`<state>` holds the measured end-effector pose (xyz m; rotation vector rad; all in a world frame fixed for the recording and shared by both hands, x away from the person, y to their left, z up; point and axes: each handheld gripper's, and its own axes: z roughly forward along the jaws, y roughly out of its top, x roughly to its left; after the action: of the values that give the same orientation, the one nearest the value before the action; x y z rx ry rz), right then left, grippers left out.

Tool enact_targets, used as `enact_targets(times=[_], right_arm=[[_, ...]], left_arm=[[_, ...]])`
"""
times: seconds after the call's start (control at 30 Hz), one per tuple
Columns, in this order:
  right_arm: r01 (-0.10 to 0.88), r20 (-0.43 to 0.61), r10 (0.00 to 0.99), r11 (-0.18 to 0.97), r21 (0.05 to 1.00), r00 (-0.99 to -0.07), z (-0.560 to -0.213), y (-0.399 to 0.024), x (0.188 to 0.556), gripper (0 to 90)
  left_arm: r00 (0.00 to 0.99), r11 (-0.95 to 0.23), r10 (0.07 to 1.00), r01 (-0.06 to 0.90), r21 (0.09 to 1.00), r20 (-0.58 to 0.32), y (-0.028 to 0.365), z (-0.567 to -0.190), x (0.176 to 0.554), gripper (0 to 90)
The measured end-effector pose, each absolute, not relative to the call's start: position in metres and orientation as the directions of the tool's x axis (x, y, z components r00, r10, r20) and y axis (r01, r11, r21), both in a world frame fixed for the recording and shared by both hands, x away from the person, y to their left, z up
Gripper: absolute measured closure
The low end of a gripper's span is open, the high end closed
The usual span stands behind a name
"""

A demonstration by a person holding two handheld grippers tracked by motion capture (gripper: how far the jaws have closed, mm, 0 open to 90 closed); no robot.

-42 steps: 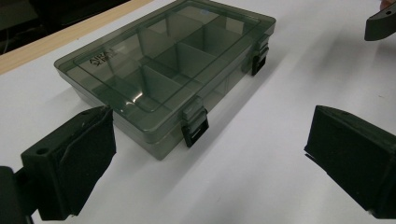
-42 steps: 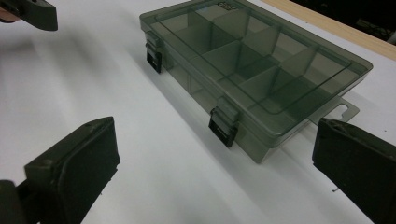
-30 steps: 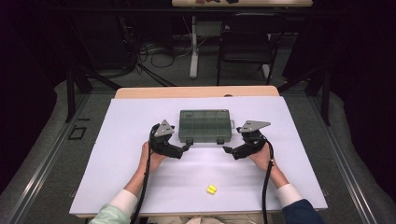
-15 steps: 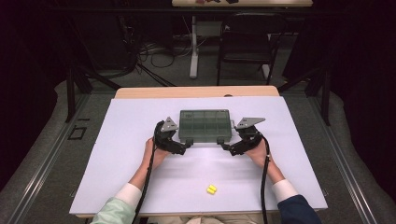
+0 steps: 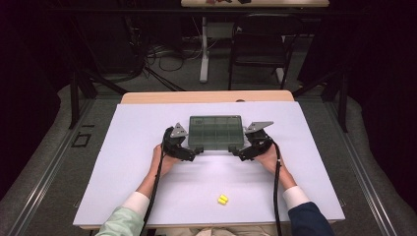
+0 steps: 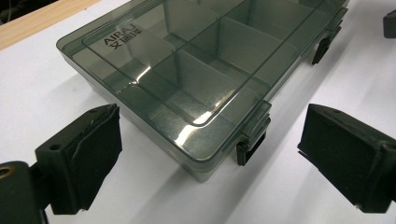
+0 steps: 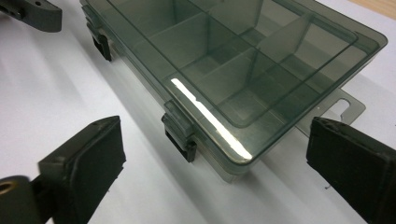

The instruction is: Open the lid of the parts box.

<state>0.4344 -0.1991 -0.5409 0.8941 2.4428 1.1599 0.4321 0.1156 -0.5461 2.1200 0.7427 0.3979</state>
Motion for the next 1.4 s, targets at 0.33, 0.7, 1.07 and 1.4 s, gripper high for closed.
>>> enact_targets(times=[0.33,0.7,1.07,1.4], right_arm=[[0.407,-0.013,0.655,0.485,0.774,-0.755,-0.541,-0.199,0.434,12.6],[0.423,-0.011,0.673,0.478,0.77,-0.74,-0.544,-0.202,0.435,19.8],[0.427,-0.026,0.681,0.488,0.762,-0.732,-0.545,-0.2,0.436,25.1],[0.439,-0.031,0.685,0.501,0.746,-0.728,-0.547,-0.199,0.436,25.7]], left_arm=[[0.773,-0.489,0.634,0.371,0.79,0.03,0.117,-0.551,0.435,11.2],[0.774,-0.492,0.632,0.37,0.788,0.031,0.116,-0.553,0.434,15.8],[0.773,-0.504,0.634,0.373,0.779,0.04,0.115,-0.555,0.435,17.4],[0.77,-0.499,0.637,0.382,0.778,0.031,0.115,-0.557,0.435,18.2]])
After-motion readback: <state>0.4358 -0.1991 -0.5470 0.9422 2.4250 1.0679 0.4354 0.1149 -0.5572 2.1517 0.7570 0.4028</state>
